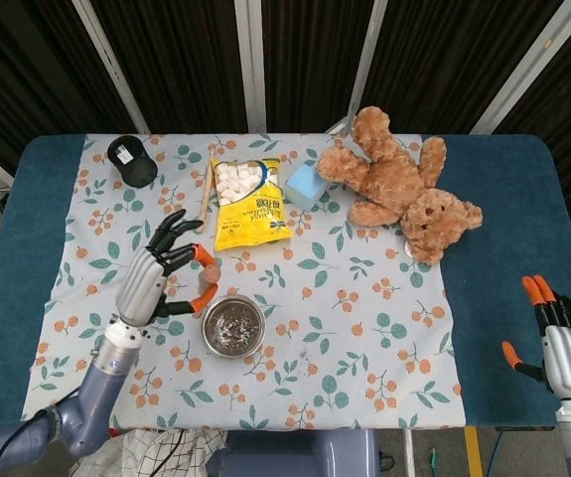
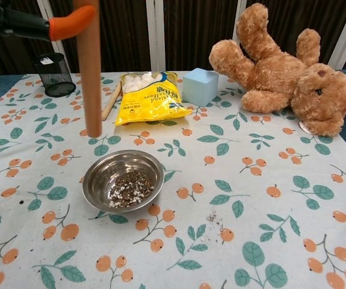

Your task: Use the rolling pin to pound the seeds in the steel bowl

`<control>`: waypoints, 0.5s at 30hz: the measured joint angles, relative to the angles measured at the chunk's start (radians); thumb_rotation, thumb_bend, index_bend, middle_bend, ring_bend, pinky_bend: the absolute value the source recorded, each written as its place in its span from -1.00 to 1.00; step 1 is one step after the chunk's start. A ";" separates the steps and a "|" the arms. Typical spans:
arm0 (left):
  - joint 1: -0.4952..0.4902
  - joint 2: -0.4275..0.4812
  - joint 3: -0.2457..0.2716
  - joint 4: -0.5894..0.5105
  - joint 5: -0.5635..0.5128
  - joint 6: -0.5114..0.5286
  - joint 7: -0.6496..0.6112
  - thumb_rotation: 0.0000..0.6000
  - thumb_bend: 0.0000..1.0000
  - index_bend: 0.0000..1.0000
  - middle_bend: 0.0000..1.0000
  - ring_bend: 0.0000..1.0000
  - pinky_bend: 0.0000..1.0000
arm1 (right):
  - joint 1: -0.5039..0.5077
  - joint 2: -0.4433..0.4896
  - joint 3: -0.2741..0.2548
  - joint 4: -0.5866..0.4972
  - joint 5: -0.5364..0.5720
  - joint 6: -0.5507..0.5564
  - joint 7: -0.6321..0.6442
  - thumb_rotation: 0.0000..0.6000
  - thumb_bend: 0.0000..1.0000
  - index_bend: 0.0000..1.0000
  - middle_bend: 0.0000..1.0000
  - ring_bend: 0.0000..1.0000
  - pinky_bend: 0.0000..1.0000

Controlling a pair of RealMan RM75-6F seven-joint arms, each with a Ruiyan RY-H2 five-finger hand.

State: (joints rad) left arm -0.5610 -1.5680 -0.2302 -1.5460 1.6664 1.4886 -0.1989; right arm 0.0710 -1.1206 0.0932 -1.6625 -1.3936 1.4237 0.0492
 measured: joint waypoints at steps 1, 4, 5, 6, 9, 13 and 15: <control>0.005 0.029 -0.003 0.001 -0.007 -0.004 0.008 1.00 0.85 0.22 0.35 -0.61 -0.83 | 0.000 0.000 0.000 0.000 -0.001 0.001 -0.002 1.00 -0.28 -1.00 -1.00 -1.00 -1.00; 0.024 0.097 -0.004 0.028 -0.036 -0.012 0.018 1.00 0.85 0.22 0.35 -0.61 -0.83 | -0.002 -0.002 -0.001 -0.002 -0.003 0.005 -0.007 1.00 -0.28 -1.00 -1.00 -1.00 -1.00; 0.031 0.111 -0.002 0.042 -0.041 -0.014 0.019 1.00 0.85 0.22 0.35 -0.60 -0.83 | -0.002 -0.002 -0.001 -0.002 -0.003 0.006 -0.009 1.00 -0.28 -1.00 -1.00 -1.00 -1.00; 0.036 0.122 0.002 0.058 -0.045 -0.016 0.019 1.00 0.85 0.22 0.35 -0.60 -0.82 | -0.002 -0.002 -0.001 -0.002 -0.002 0.006 -0.010 1.00 -0.28 -1.00 -1.00 -1.00 -1.00; 0.053 0.144 0.021 0.117 -0.053 -0.024 0.020 1.00 0.85 0.22 0.35 -0.61 -0.82 | -0.001 -0.001 0.001 -0.005 0.001 0.005 -0.014 1.00 -0.28 -1.00 -1.00 -1.00 -1.00; 0.067 0.156 0.055 0.211 -0.046 -0.032 0.024 1.00 0.85 0.22 0.35 -0.61 -0.81 | 0.000 0.000 0.004 -0.009 0.005 0.005 -0.023 1.00 -0.28 -1.00 -1.00 -1.00 -1.00; 0.071 0.156 0.070 0.256 -0.042 -0.037 0.025 1.00 0.85 0.22 0.35 -0.60 -0.81 | 0.000 0.000 0.004 -0.011 0.005 0.006 -0.026 1.00 -0.28 -1.00 -1.00 -1.00 -1.00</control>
State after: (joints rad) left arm -0.4897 -1.4122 -0.1605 -1.2903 1.6244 1.4520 -0.1738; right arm 0.0706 -1.1201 0.0969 -1.6733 -1.3883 1.4293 0.0229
